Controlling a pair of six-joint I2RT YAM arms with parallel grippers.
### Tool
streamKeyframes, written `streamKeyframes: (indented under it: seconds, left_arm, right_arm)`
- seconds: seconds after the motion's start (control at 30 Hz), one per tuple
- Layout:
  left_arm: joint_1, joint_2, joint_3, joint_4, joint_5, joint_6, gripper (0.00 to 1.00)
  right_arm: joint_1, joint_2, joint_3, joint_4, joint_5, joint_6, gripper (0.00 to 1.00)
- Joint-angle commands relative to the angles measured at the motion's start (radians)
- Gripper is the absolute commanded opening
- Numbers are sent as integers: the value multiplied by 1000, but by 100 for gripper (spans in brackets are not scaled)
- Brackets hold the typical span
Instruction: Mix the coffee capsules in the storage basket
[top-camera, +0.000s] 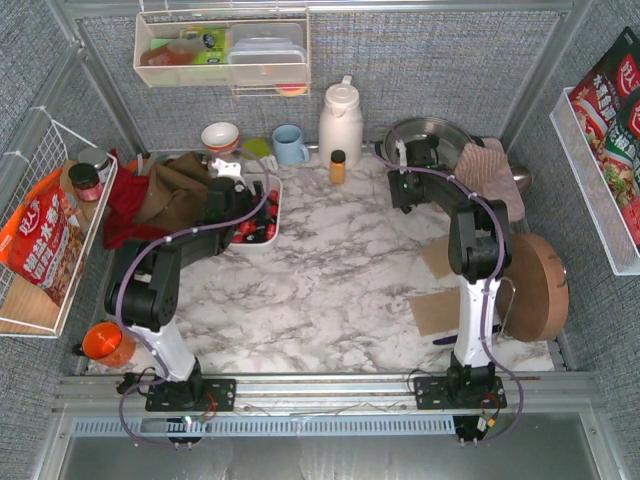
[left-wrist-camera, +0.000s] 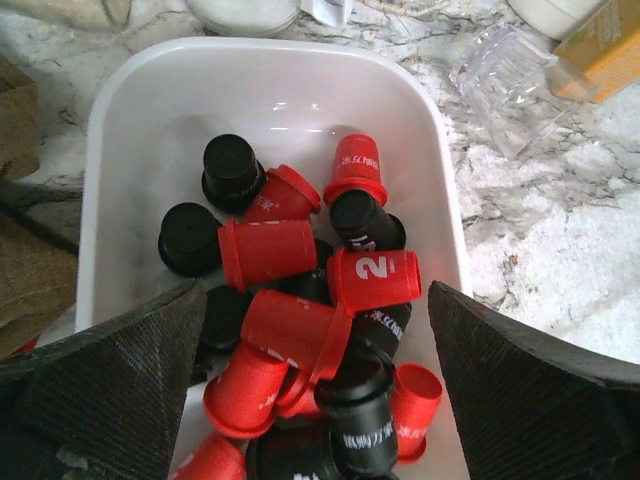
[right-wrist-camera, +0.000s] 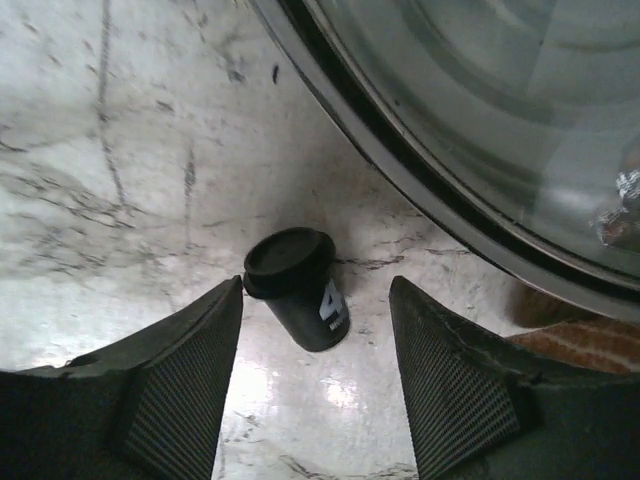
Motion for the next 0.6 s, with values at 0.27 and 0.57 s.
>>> streamKeyframes:
  seconds: [0.27, 0.57]
  left_arm:
    - [-29, -252, -175, 158, 70, 83, 99]
    - [-180, -343, -444, 575, 235, 475, 99]
  right_arm:
    - [-7, 27, -17, -6, -152, -95, 48]
    - [42, -168, -179, 45, -147, -39, 23]
